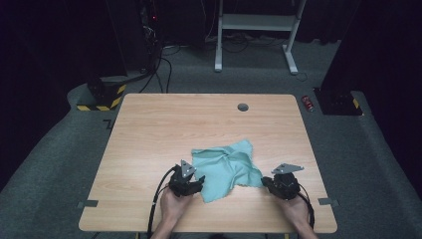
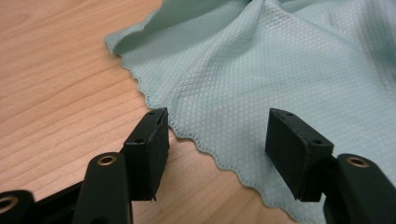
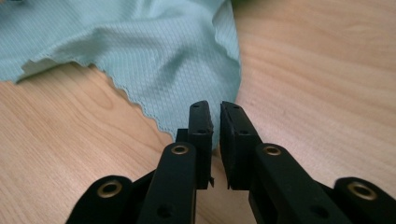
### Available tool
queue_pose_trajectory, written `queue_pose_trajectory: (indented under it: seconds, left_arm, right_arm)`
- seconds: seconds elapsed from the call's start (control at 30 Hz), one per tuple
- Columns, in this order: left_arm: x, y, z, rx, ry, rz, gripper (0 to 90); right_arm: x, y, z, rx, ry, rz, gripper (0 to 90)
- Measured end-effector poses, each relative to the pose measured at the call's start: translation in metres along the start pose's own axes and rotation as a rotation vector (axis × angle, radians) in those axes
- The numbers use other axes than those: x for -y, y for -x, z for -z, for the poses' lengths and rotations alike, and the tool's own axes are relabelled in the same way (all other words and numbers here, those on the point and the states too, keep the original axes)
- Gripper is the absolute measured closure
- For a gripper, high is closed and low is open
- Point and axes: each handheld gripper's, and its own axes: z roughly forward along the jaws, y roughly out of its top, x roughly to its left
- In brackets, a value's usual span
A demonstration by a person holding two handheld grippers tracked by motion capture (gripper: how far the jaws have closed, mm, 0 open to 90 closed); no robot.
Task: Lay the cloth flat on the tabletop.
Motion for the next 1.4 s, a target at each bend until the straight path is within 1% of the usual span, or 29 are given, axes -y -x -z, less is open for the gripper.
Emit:
queue_pose_trajectory:
  seconds: [0.03,0.07,0.1,0.2,0.27,0.3,0.33,0.43,0.5,0.53,0.57,0.6,0.63,0.67,0.73,0.83,0.9,0.97,1.0,1.07,1.2,1.23,1.3,1.4]
  left_arm:
    - [-0.001,0.002,0.005,0.009,0.007,-0.006,41.0]
    - [-0.002,0.005,0.01,0.022,0.01,-0.013,41.0]
    - [-0.002,0.008,0.014,0.035,0.008,-0.021,41.5]
    - [0.001,0.019,0.016,0.071,-0.031,-0.055,44.3]
    - [0.003,0.025,0.014,0.076,-0.054,-0.082,45.6]
    - [0.004,0.028,0.012,0.076,-0.062,-0.087,46.4]
    - [0.004,0.03,0.011,0.075,-0.072,-0.092,47.0]
    - [0.005,0.032,0.007,0.078,-0.094,-0.1,51.1]
    - [0.005,0.031,0.007,0.093,-0.093,-0.096,54.6]
    - [0.005,0.03,0.007,0.094,-0.093,-0.103,55.0]
    - [0.005,0.03,0.007,0.1,-0.095,-0.105,55.4]
    - [0.004,0.03,0.006,0.105,-0.098,-0.108,57.7]
    - [0.003,0.03,0.006,0.106,-0.104,-0.118,57.7]
    - [0.003,0.03,0.006,0.117,-0.109,-0.116,59.2]
    - [0.002,0.03,0.006,0.127,-0.117,-0.123,63.1]
    - [0.002,0.029,0.007,0.125,-0.117,-0.13,69.6]
    - [0.002,0.029,0.007,0.125,-0.118,-0.133,74.7]
    - [0.002,0.029,0.008,0.122,-0.124,-0.139,79.3]
    - [0.001,0.028,0.008,0.116,-0.126,-0.149,81.6]
    - [0.001,0.026,0.009,0.118,-0.134,-0.14,85.8]
    - [0.002,0.017,0.017,0.109,-0.132,-0.129,87.8]
    - [0.002,0.015,0.02,0.112,-0.127,-0.119,87.8]
    - [0.003,0.012,0.026,0.117,-0.125,-0.114,87.9]
    - [0.005,0.012,0.029,0.117,-0.143,-0.126,87.9]
  right_arm:
    - [-0.002,-0.003,0.003,0.007,0.027,0.018,81.7]
    - [-0.002,-0.003,0.003,0.007,0.027,0.018,81.7]
    - [-0.002,-0.005,0.004,0.008,0.04,0.03,81.7]
    - [-0.005,-0.01,0.004,-0.005,0.057,0.048,81.4]
    - [-0.006,-0.013,-0.001,-0.007,0.047,0.061,79.7]
    - [-0.007,-0.013,-0.004,-0.004,0.041,0.066,78.6]
    - [-0.007,-0.013,-0.007,-0.005,0.028,0.06,77.8]
    - [-0.006,-0.012,-0.014,-0.003,0.008,0.061,76.5]
    - [-0.005,-0.013,-0.017,0.002,-0.017,0.072,76.2]
    - [-0.003,-0.013,-0.017,0.006,-0.006,0.078,76.3]
    - [-0.003,-0.014,-0.017,0.008,-0.008,0.081,76.4]
    - [-0.003,-0.014,-0.017,0.011,-0.012,0.096,76.4]
    - [-0.003,-0.014,-0.017,0.011,-0.012,0.096,76.4]
    - [-0.004,-0.015,-0.017,0.012,-0.013,0.097,77.1]
    - [-0.003,-0.015,-0.016,0.014,-0.014,0.103,80.8]
    - [-0.001,-0.018,-0.016,0.023,-0.002,0.134,86.8]
    - [0.001,-0.018,-0.015,0.022,0.002,0.133,89.1]
    - [0.002,-0.016,-0.014,0.009,0.005,0.126,89.4]
    - [0.002,-0.015,-0.014,0.004,0.004,0.12,89.4]
    - [0.003,-0.014,-0.012,-0.007,0.0,0.116,89.5]
    - [0.008,-0.015,-0.005,-0.043,0.012,0.119,89.5]
    - [0.01,-0.016,-0.002,-0.052,0.015,0.121,89.5]
    - [0.013,-0.019,0.003,-0.072,0.021,0.125,89.5]
    - [0.016,-0.028,0.008,-0.096,0.018,0.153,89.5]
